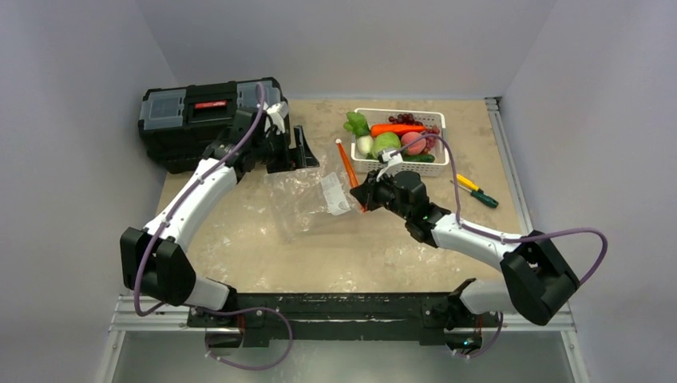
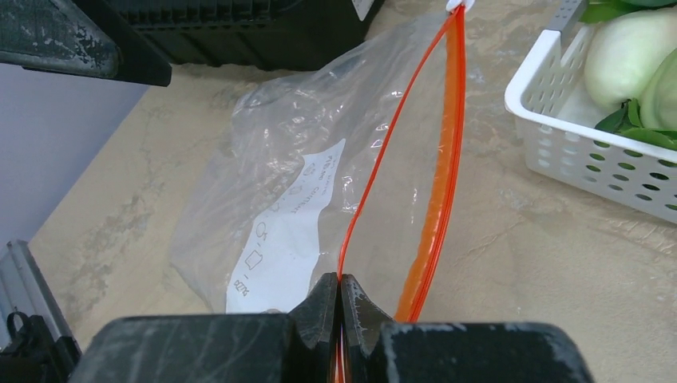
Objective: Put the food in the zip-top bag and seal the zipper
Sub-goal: Pick up the zipper food storage bag at the center of the board, then open the zipper of the food storage bag.
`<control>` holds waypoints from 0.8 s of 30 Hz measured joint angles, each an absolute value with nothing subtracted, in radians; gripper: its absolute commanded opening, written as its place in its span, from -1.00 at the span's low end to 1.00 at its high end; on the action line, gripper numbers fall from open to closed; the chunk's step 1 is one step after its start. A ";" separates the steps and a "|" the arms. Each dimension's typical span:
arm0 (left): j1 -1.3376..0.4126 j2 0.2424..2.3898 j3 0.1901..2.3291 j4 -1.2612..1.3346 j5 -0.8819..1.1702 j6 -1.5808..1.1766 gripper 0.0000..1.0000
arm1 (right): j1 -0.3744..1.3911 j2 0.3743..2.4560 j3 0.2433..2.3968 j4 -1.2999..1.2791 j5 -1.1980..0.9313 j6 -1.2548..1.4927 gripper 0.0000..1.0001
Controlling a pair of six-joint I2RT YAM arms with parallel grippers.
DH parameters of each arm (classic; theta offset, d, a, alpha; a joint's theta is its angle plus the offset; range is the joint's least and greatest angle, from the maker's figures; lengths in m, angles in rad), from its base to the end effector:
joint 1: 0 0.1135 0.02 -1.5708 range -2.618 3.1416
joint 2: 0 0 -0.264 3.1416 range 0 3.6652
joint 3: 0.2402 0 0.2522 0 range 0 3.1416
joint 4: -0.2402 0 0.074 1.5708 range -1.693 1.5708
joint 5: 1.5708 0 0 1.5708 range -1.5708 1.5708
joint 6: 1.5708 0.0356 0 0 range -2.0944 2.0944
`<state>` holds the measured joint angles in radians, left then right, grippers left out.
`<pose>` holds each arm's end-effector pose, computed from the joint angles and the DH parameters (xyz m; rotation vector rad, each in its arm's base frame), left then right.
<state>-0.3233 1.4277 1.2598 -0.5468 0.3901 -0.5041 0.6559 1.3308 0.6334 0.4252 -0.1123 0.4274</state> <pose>0.2940 -0.1128 0.3229 -0.0012 2.3764 -0.8623 0.2265 0.1793 0.2292 -0.3015 1.9062 0.8474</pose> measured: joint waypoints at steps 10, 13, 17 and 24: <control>-0.340 1.472 1.305 -0.600 0.369 -0.540 0.46 | 0.823 1.348 0.655 0.410 0.026 0.378 -1.00; -0.358 1.493 1.330 -0.636 0.334 -0.539 0.45 | 0.908 1.377 0.702 0.404 0.101 0.350 -1.00; -0.382 1.501 1.351 -0.678 0.261 -0.535 0.34 | 0.981 1.415 0.769 0.404 0.178 0.321 -1.00; -0.409 1.553 1.421 -0.756 0.196 -0.503 -0.02 | 1.051 1.464 0.824 0.404 0.326 0.285 -1.00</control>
<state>-0.4088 1.5532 1.4208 -0.7563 0.1955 -0.5034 1.0508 1.4639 0.8238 0.4038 0.3260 0.2852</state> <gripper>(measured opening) 0.582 0.005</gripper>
